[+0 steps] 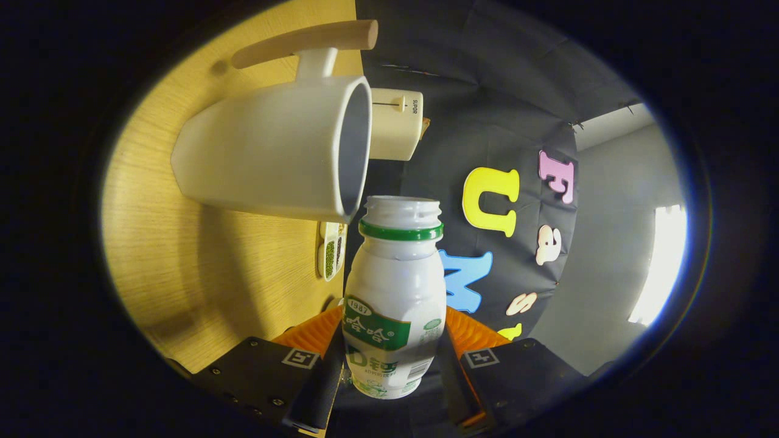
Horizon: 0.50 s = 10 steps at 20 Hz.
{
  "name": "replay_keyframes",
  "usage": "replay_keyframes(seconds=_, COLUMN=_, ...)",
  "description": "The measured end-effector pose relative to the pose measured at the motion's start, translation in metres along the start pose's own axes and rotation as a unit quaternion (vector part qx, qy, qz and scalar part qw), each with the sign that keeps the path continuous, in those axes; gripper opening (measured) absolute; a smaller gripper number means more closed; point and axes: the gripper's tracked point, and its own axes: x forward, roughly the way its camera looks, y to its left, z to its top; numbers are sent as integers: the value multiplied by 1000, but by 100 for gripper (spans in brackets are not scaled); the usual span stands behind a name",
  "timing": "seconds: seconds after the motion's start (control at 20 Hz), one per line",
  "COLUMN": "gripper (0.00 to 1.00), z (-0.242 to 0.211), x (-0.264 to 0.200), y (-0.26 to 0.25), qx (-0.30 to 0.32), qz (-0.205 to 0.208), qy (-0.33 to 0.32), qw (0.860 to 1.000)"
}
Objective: Take the bottle from table, then pour the juice into the cup, finally place the bottle on the coaster
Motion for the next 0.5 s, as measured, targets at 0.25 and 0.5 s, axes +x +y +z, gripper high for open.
replay_keyframes(seconds=0.25, gripper=71, z=1, x=-1, y=-1, qx=-13, qz=-1, qy=-3, qw=1000)
replay_keyframes(seconds=0.5, gripper=72, z=2, x=0, y=-3, qx=-27, qz=-4, qy=-2, qw=1000)
